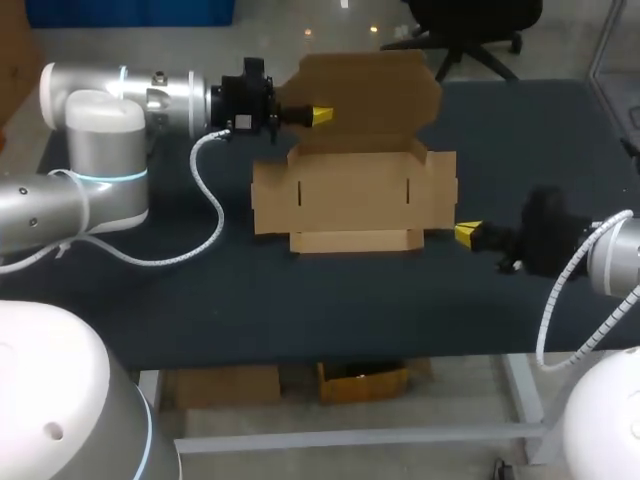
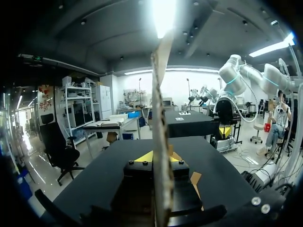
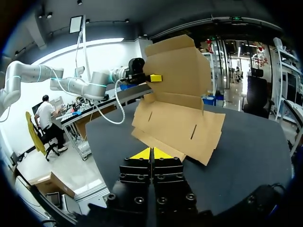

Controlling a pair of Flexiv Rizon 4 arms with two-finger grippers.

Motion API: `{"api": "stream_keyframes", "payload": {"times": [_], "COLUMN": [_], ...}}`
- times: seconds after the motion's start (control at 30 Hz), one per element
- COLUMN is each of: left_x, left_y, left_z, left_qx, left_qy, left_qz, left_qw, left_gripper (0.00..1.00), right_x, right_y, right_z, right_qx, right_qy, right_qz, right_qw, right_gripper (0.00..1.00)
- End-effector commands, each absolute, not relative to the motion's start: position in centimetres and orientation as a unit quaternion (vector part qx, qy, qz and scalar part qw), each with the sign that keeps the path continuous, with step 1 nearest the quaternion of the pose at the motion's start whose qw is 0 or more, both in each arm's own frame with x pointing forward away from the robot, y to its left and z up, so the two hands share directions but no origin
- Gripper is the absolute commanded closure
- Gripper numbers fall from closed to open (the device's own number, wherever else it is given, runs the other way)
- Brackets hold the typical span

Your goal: Assemble the packaging by folding the flat box into shape, placing the metal phone stand inside, and closing the box properly

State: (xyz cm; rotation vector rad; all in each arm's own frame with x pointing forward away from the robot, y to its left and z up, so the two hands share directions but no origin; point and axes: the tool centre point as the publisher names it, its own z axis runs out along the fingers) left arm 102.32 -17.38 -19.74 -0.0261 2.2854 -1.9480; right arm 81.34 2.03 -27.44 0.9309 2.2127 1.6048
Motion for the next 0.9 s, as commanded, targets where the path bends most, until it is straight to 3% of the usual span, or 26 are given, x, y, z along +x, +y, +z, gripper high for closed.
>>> {"api": "stream_keyframes", "payload": {"times": [0.03,0.9], "left_x": [101.7,100.7], "left_y": [-17.3,-17.0], "left_z": [-19.9,-19.9], "left_qx": [-0.01,-0.006], "left_qy": [0.758,0.755], "left_qz": [-0.648,-0.651], "left_qw": [0.071,0.074], "left_gripper": [1.0,1.0], "right_x": [81.7,81.9], "right_y": [2.6,4.4], "right_z": [-27.9,-29.3], "right_qx": [0.317,0.322], "right_qy": [0.763,0.767], "right_qz": [0.55,0.544], "right_qw": [0.126,0.112], "right_gripper": [1.0,1.0]}}
